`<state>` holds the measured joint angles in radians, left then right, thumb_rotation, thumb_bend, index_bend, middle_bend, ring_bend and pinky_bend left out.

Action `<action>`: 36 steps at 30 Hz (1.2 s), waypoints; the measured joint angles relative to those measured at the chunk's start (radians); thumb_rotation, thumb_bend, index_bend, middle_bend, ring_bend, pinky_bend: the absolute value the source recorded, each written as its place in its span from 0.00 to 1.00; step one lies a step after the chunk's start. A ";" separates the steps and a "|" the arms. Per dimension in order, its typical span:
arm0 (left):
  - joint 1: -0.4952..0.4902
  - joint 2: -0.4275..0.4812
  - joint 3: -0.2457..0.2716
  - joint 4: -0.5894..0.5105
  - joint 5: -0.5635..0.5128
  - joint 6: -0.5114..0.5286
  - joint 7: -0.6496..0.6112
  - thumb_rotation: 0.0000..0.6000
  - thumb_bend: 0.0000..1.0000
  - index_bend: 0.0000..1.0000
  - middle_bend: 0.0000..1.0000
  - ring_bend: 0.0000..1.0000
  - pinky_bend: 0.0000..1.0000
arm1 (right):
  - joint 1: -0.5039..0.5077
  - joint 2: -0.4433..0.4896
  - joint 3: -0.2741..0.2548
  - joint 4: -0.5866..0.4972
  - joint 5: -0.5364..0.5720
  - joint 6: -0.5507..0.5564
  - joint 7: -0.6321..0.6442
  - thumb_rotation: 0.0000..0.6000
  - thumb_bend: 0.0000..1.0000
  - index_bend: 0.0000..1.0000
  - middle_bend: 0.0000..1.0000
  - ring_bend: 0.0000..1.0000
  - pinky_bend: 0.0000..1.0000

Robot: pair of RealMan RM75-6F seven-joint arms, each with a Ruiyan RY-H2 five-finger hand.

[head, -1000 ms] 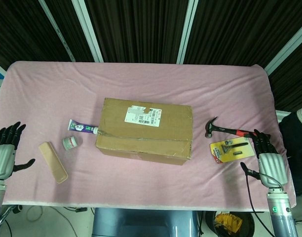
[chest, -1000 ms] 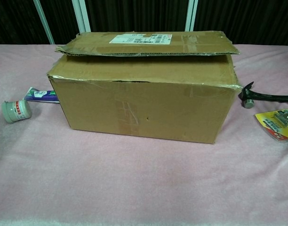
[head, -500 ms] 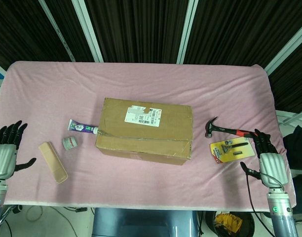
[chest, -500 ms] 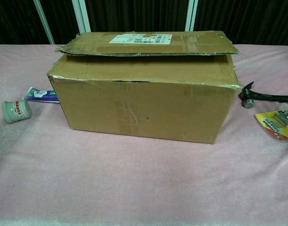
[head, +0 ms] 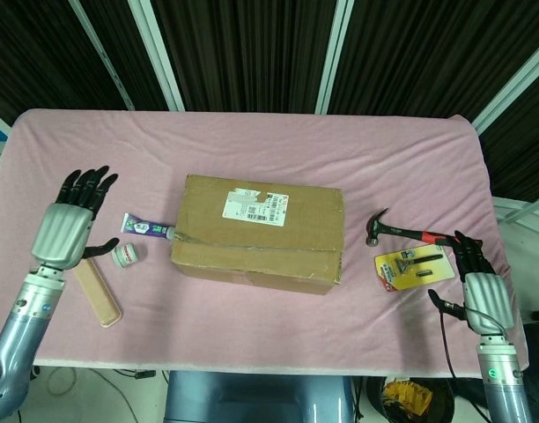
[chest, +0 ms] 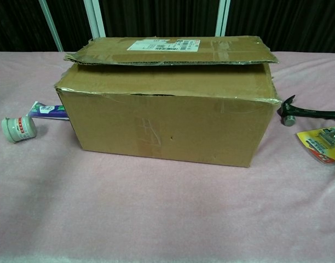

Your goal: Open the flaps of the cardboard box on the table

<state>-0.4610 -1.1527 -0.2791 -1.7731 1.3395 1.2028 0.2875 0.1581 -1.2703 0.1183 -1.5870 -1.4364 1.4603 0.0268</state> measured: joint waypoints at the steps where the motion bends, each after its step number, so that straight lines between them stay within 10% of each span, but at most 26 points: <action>1: -0.027 -0.008 -0.012 -0.007 -0.025 -0.028 0.019 1.00 0.13 0.00 0.00 0.00 0.00 | 0.000 0.001 0.000 -0.001 0.001 -0.001 0.002 1.00 0.31 0.00 0.00 0.00 0.24; 14: -0.181 -0.099 -0.022 -0.069 -0.194 -0.166 0.174 1.00 0.13 0.00 0.00 0.00 0.00 | -0.003 0.006 0.005 -0.008 0.012 -0.010 0.016 1.00 0.31 0.00 0.00 0.00 0.24; 36: -0.295 -0.225 -0.033 0.055 -0.112 -0.096 0.229 1.00 0.34 0.00 0.00 0.00 0.00 | -0.007 0.012 0.004 -0.031 0.015 -0.020 0.033 1.00 0.31 0.00 0.00 0.00 0.24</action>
<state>-0.7562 -1.3776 -0.3120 -1.7177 1.2276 1.1065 0.5167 0.1508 -1.2583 0.1219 -1.6179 -1.4218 1.4399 0.0597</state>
